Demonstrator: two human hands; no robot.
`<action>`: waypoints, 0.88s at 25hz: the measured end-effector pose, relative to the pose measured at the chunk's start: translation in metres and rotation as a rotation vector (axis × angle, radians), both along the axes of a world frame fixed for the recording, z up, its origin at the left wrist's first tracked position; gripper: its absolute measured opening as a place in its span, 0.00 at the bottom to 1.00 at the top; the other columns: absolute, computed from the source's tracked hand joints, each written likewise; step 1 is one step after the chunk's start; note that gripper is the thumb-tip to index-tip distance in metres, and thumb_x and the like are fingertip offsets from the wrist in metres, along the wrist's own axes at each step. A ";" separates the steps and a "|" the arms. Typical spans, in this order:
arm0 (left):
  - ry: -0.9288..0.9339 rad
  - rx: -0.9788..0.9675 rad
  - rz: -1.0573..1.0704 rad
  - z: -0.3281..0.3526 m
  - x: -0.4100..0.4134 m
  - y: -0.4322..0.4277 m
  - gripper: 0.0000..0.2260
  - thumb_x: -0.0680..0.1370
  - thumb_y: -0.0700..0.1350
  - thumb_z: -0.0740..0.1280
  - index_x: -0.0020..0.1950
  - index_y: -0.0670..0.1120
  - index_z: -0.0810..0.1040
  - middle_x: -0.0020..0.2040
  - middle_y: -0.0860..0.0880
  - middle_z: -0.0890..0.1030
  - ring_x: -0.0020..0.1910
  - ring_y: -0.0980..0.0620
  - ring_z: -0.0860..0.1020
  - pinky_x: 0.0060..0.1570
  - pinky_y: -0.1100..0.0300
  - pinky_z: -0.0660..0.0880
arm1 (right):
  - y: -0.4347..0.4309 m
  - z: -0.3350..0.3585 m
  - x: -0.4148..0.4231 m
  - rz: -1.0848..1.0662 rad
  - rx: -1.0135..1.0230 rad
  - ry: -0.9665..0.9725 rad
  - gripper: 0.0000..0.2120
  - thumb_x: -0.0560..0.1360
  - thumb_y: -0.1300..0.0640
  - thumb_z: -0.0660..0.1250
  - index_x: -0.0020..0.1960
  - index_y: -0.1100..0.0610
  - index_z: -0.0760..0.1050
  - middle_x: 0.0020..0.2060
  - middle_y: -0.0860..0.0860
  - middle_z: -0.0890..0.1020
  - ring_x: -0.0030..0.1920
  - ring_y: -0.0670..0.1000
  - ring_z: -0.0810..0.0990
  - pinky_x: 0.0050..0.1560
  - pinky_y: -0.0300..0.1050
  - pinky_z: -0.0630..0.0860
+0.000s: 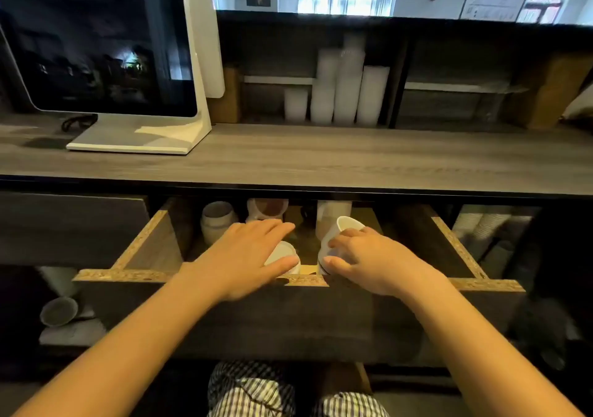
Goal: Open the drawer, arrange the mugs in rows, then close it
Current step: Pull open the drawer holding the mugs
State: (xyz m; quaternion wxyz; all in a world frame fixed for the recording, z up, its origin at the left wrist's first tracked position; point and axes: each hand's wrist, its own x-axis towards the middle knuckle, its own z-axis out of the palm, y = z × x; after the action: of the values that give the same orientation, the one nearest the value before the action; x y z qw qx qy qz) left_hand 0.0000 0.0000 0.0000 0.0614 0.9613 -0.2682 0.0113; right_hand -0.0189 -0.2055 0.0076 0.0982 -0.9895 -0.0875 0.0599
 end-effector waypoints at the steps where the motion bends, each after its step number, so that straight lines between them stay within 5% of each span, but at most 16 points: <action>1: 0.043 0.004 0.013 -0.007 -0.002 0.000 0.28 0.79 0.61 0.51 0.77 0.54 0.51 0.78 0.53 0.56 0.75 0.54 0.56 0.73 0.54 0.54 | 0.002 -0.005 -0.001 0.016 -0.053 -0.043 0.23 0.78 0.41 0.53 0.69 0.50 0.68 0.69 0.50 0.72 0.68 0.52 0.69 0.63 0.48 0.69; 10: -0.048 0.027 0.085 -0.033 -0.017 0.002 0.24 0.78 0.63 0.47 0.70 0.57 0.64 0.70 0.54 0.72 0.64 0.51 0.73 0.55 0.53 0.71 | 0.010 -0.037 -0.023 0.058 -0.062 -0.194 0.25 0.80 0.44 0.42 0.63 0.46 0.75 0.66 0.46 0.76 0.76 0.50 0.54 0.74 0.51 0.51; 14: -0.068 0.047 0.100 -0.037 -0.021 0.003 0.22 0.78 0.64 0.46 0.62 0.58 0.71 0.59 0.53 0.81 0.55 0.48 0.78 0.42 0.54 0.68 | 0.012 -0.037 -0.028 0.011 -0.025 -0.158 0.24 0.80 0.44 0.43 0.61 0.46 0.76 0.66 0.47 0.76 0.76 0.49 0.53 0.73 0.50 0.53; 19: -0.120 -0.006 0.068 -0.045 -0.041 0.009 0.35 0.68 0.68 0.35 0.57 0.58 0.74 0.52 0.54 0.82 0.49 0.53 0.79 0.43 0.53 0.75 | 0.012 -0.042 -0.049 0.008 -0.025 -0.182 0.27 0.79 0.42 0.41 0.56 0.46 0.78 0.62 0.47 0.80 0.76 0.49 0.52 0.72 0.51 0.57; 22: -0.118 -0.021 0.075 -0.045 -0.062 0.011 0.35 0.69 0.68 0.35 0.60 0.58 0.73 0.54 0.56 0.81 0.50 0.54 0.79 0.42 0.55 0.74 | 0.016 -0.044 -0.069 0.003 -0.042 -0.183 0.28 0.79 0.42 0.40 0.57 0.46 0.78 0.62 0.46 0.79 0.77 0.48 0.52 0.71 0.51 0.59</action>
State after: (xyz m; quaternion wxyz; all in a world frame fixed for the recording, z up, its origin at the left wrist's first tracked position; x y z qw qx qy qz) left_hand -0.0619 0.0107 -0.0447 0.0550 0.9677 -0.2348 0.0732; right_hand -0.0882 -0.1895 -0.0361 0.0690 -0.9926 -0.0960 -0.0286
